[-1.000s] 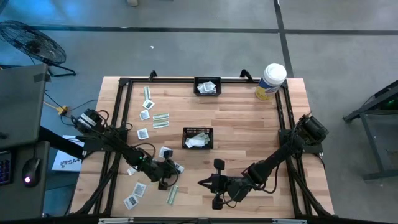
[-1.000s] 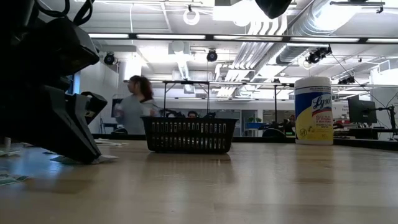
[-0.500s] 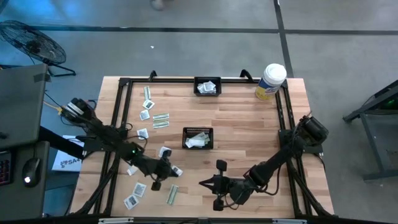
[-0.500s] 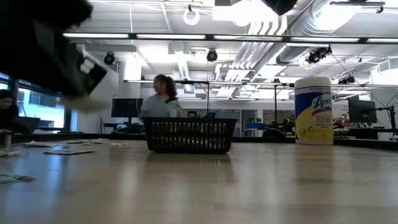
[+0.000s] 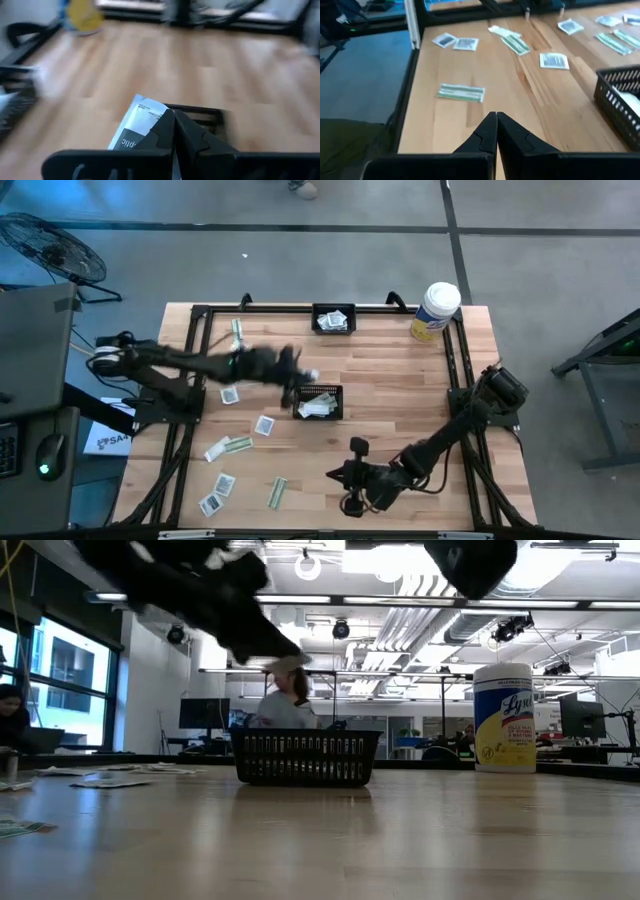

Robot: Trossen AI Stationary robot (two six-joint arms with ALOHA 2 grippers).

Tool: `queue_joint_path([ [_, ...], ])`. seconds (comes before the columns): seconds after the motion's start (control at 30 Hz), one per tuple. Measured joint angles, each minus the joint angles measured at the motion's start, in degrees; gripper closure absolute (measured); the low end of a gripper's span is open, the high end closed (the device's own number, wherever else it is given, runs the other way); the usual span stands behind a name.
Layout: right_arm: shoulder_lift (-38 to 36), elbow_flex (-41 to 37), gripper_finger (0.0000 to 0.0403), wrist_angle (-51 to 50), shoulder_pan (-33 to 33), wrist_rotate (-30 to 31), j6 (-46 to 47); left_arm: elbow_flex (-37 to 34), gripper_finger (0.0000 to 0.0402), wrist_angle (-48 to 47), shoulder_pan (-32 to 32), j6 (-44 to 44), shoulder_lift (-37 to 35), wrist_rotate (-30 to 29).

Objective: Pick & Place First Aid Supplies
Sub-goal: Put the towelette pack into the top black basket

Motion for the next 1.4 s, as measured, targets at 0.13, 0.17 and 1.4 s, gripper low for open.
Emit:
queue_joint_path([
  [0.13,0.0,0.0,0.0402,-0.5,-0.8,-0.5,0.2,7.4,0.0401,-1.3,11.8,3.8,6.2,8.2],
  [0.17,0.0,0.0,0.0402,-0.5,-1.0,-0.5,0.1,9.0,0.0401,-1.4,14.1,4.5,8.1,9.7],
  [1.4,0.0,0.0,0.0361,-0.6,-5.9,-5.7,-0.2,49.2,0.0313,-27.7,30.9,13.0,42.0,12.6],
])
